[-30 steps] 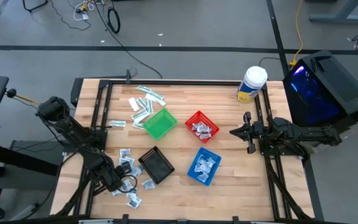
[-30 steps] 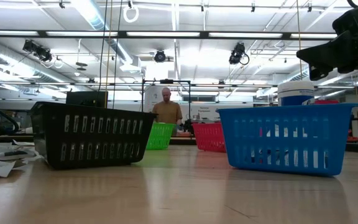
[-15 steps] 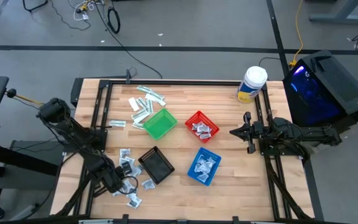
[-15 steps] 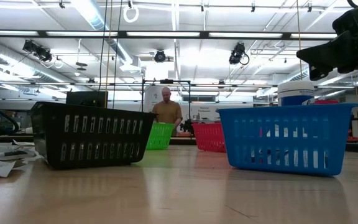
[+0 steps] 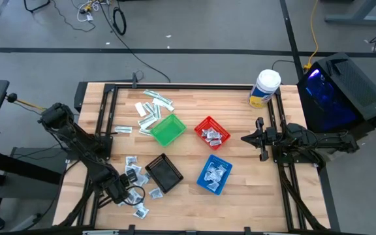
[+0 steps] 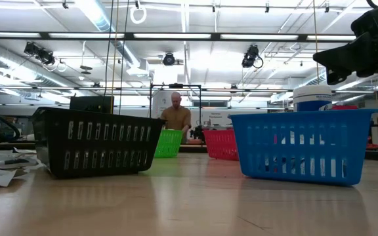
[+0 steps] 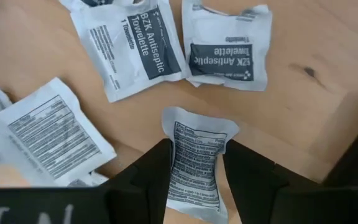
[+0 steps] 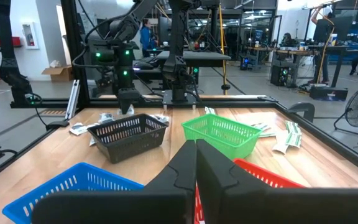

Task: Pick & Place First Aid Supplies
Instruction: Put the black towelette pack into the black bin

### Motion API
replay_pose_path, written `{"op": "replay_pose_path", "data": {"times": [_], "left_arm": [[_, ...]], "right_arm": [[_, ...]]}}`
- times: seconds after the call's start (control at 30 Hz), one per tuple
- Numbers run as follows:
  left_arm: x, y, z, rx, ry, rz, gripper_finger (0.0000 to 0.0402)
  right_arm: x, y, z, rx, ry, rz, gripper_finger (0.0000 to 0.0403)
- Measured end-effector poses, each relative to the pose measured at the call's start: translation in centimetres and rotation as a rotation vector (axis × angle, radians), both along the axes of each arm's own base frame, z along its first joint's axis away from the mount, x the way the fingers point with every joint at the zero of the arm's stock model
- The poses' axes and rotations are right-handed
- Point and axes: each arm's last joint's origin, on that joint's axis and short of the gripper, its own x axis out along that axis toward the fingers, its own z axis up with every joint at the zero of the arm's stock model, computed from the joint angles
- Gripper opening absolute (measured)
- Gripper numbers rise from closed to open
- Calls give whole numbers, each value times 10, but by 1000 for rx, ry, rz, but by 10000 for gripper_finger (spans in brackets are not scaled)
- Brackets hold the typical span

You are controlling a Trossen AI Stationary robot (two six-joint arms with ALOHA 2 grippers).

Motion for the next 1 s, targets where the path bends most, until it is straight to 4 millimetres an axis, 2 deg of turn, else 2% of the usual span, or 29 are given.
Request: {"op": "replay_pose_path", "data": {"times": [0.37,0.6,0.8,1.0], "left_arm": [[9,-7,32,42,-29,-2,154],[28,-5,54,16,-70,20,154],[53,5,76,-21,-141,125,154],[78,28,88,20,-237,267,154]], "right_arm": [[0,0,0,0,0,0,13],[0,0,0,0,0,0,13],[0,0,0,0,0,0,13],[0,0,0,0,0,0,13]]}}
